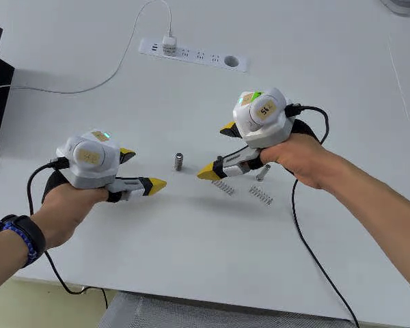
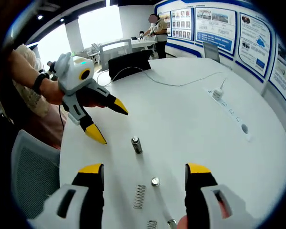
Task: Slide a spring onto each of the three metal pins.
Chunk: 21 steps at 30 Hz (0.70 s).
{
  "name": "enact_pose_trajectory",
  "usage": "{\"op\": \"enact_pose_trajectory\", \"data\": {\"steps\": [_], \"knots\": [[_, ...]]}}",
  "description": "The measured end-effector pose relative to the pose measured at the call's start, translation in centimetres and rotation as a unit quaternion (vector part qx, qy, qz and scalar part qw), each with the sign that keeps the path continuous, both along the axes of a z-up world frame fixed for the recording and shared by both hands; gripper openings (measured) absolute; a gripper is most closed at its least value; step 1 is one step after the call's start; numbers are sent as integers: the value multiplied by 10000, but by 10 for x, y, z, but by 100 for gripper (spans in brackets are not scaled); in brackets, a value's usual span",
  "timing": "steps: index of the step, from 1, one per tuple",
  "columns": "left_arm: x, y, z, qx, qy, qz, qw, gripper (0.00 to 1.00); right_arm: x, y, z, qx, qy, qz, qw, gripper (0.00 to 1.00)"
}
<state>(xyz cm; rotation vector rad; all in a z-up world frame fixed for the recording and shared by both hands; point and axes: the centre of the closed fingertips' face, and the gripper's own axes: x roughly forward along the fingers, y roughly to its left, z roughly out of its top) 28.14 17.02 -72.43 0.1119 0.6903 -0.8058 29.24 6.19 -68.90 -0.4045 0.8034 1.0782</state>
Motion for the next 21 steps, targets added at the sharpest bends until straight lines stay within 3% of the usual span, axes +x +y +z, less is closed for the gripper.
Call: {"op": "enact_pose_trajectory", "data": {"steps": [13, 21], "knots": [[-4, -2, -2, -3, 30, -11, 10000, 62, -6, -23, 2, 221, -47, -628, 9978, 72], [-6, 6, -3, 20, 51, 33, 10000, 62, -5, -40, 6, 518, -103, -1165, 9918, 74]]}}
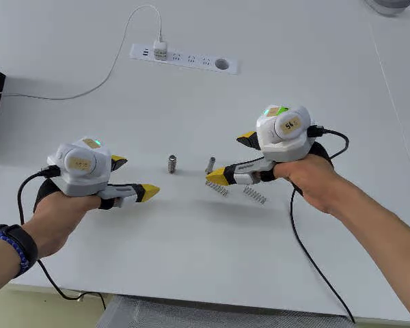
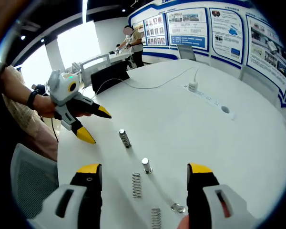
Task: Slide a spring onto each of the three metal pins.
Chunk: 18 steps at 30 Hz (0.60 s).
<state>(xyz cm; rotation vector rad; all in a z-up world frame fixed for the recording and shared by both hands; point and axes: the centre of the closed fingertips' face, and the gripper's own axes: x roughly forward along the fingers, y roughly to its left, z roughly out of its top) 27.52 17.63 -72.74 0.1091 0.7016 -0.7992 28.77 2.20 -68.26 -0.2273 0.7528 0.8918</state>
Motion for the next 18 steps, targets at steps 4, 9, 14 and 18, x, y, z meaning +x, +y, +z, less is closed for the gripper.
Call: {"op": "enact_pose_trajectory", "data": {"steps": [4, 9, 14, 18], "knots": [[-1, 1, 1, 8, -6, -7, 10000, 63, -3, -11, 0, 174, 16, -288, 9994, 75], [-2, 0, 2, 13, -16, -25, 10000, 63, -7, -24, -2, 268, 4, -570, 9980, 77], [-3, -1, 4, 17, -31, -42, 10000, 63, -15, -34, -8, 295, 65, -710, 9970, 79], [-4, -1, 5, 4, -39, -46, 10000, 64, -20, -42, -12, 294, 95, -822, 9961, 80]]}}
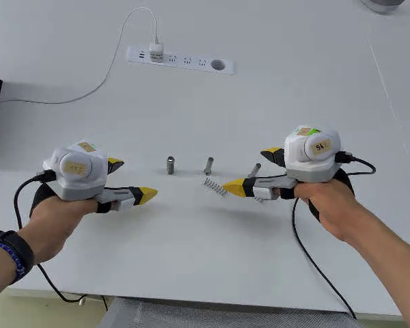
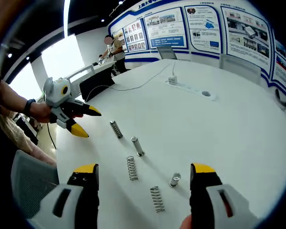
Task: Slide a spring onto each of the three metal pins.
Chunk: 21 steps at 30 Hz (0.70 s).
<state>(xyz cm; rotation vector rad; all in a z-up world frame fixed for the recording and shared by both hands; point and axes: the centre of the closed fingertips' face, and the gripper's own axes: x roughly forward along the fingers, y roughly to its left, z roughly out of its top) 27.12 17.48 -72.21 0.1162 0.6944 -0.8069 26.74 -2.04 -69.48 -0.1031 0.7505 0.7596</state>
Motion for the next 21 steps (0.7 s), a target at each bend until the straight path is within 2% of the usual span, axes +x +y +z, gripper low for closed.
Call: {"op": "enact_pose_trajectory", "data": {"steps": [10, 21], "knots": [[-3, -4, 2, -40, -11, -15, 10000, 64, -11, -18, -2, 161, -14, -321, 9994, 82], [-6, -7, 4, -31, -12, -74, 10000, 64, -23, -26, -6, 260, 11, -497, 9984, 84]]}}
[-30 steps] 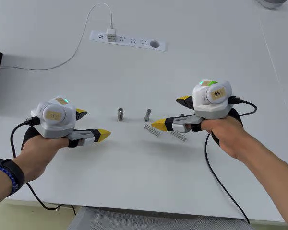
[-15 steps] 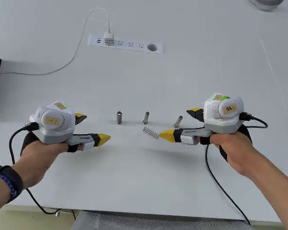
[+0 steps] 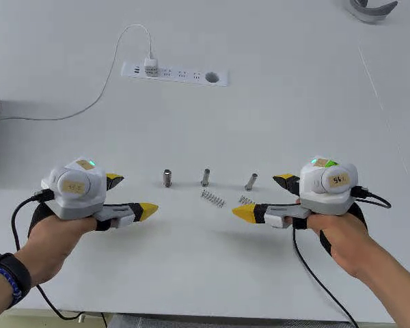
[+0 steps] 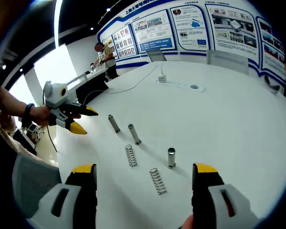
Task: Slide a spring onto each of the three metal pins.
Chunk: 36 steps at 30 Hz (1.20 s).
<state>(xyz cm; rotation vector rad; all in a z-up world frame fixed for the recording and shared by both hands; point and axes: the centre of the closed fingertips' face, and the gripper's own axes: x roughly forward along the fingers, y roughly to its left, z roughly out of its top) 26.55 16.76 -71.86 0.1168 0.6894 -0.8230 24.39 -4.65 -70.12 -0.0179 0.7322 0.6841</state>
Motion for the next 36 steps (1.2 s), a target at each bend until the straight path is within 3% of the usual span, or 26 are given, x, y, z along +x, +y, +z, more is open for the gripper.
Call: {"op": "enact_pose_trajectory", "data": {"steps": [23, 29, 36], "knots": [[-21, -27, 0, 19, 102, -313, 9995, 66, -24, -16, -6, 140, 74, -222, 9996, 86], [-29, -40, 2, 28, 95, -473, 9988, 66, -30, -27, -4, 150, 52, -315, 9994, 86], [-30, -57, 3, 14, 40, -690, 9976, 66, -37, -38, -1, 159, 14, -405, 9991, 87]]}}
